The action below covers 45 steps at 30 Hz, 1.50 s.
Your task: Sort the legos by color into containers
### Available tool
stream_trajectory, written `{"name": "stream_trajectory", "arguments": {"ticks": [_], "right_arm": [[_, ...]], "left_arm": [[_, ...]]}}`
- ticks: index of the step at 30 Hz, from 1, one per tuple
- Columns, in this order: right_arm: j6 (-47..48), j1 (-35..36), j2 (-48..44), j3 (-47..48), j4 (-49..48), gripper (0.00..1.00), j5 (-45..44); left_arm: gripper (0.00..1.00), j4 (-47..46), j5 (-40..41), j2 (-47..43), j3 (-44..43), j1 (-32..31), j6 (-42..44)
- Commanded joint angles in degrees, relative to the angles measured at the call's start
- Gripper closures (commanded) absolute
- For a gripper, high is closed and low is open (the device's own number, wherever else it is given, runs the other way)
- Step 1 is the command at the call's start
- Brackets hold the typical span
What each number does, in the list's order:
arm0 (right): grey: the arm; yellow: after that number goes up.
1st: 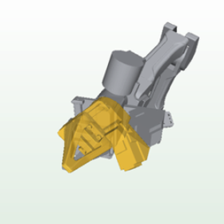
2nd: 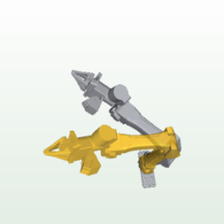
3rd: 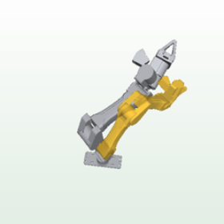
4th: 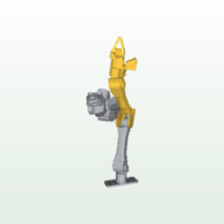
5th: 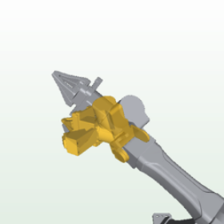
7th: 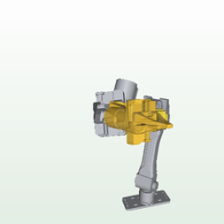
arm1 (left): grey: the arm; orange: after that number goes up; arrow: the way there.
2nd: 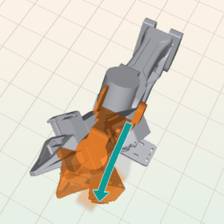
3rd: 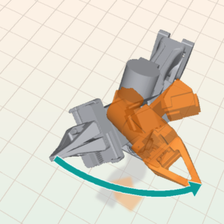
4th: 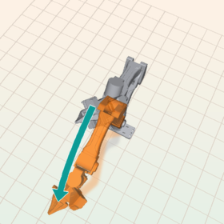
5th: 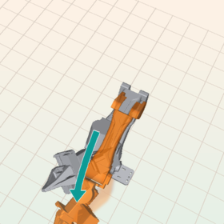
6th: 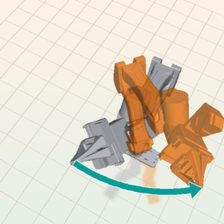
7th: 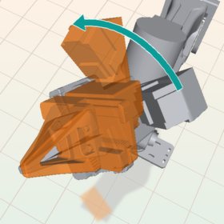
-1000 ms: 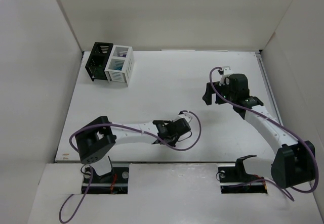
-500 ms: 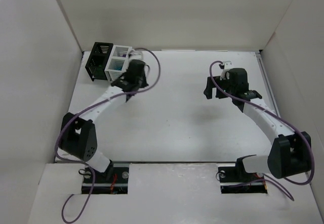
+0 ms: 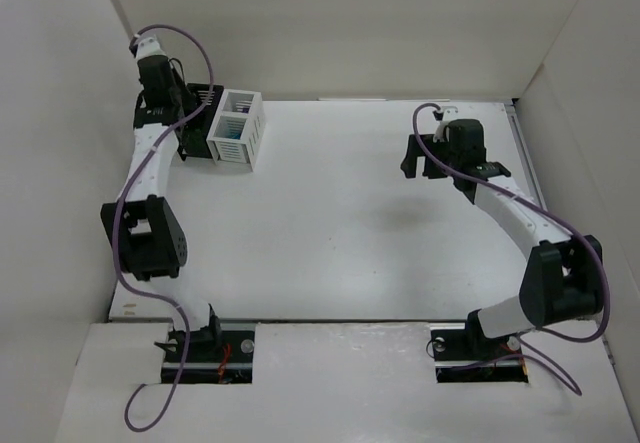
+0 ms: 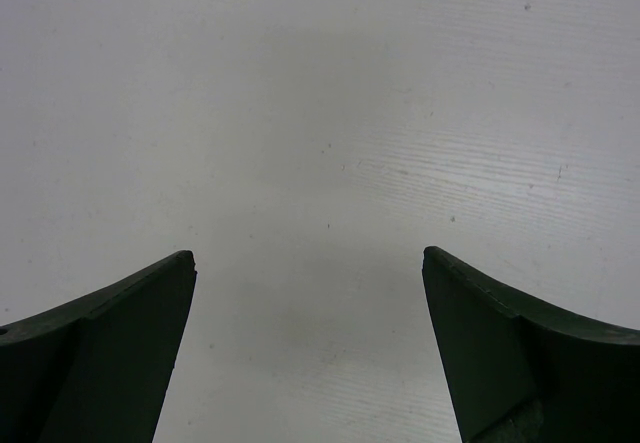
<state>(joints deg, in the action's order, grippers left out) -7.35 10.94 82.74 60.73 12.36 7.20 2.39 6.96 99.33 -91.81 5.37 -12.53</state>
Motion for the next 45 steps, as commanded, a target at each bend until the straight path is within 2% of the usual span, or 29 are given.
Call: {"name": "stream_trajectory", "arguments": {"ticks": [1,6,11,12,16,17,20,28,29,32,34,35,36,39,43,45], "right_arm": [[-2.1,-0.3,1.2,3.6,-3.0,0.0,-1.5],[-3.3,-0.3,3.3,5.4,-3.6,0.0,-0.3],[-4.3,-0.3,4.5,6.0,-4.2,0.0,0.4],[-4.3,-0.3,5.1,6.0,-4.2,0.0,0.4],[-4.3,-0.3,5.7,6.0,-4.2,0.0,0.4],[-4.3,-0.3,5.7,6.0,-4.2,0.0,0.4],[-4.3,0.2,5.7,6.5,-4.2,0.0,0.4],[-3.3,0.2,4.6,7.0,-4.2,0.0,0.4],[-2.8,0.2,3.8,7.0,-4.2,0.0,0.4],[-2.0,0.2,2.0,6.5,-4.7,0.0,0.4],[-1.4,0.2,0.3,5.4,-4.7,0.0,0.4],[-1.4,0.2,-0.4,5.4,-4.7,0.0,0.4],[-1.4,0.2,-1.0,4.5,-4.7,0.0,1.0],[-0.3,0.2,-2.6,3.3,-5.2,0.0,1.8],[-0.3,0.2,-4.8,1.4,-5.2,0.0,1.8],[-0.3,0.2,-5.4,0.6,-5.2,0.0,1.8]], "left_arm": [[0.85,2.2,-3.4,6.7,-8.5,1.5,2.4],[0.85,7.3,-2.5,15.5,-17.3,2.8,3.0],[0.85,7.3,-2.1,17.0,-16.6,2.8,3.0],[0.83,7.3,-1.3,17.0,-16.0,2.8,3.0],[0.57,6.0,-1.9,15.1,-14.1,3.3,3.0],[0.44,6.0,-2.4,15.1,-13.6,3.3,3.0],[0.36,7.1,-2.4,14.6,-14.1,3.3,3.0],[0.3,8.2,-4.2,10.6,-14.1,3.3,2.3],[0.27,8.2,-6.2,9.8,-13.0,3.3,1.6],[0.0,5.4,-10.5,3.3,-6.8,3.3,0.1],[0.0,4.3,-13.4,-3.0,-1.0,3.3,-2.8],[0.0,3.8,-13.4,-5.4,-1.0,3.3,-3.6],[0.0,3.1,-14.0,-7.7,4.0,2.8,-4.3],[0.0,1.8,-12.2,-16.8,13.9,0.7,-6.1],[0.0,2.3,-12.1,-24.7,21.8,-2.2,-6.1],[0.0,3.2,-6.2,-27.4,23.3,-4.3,-7.8]]}}
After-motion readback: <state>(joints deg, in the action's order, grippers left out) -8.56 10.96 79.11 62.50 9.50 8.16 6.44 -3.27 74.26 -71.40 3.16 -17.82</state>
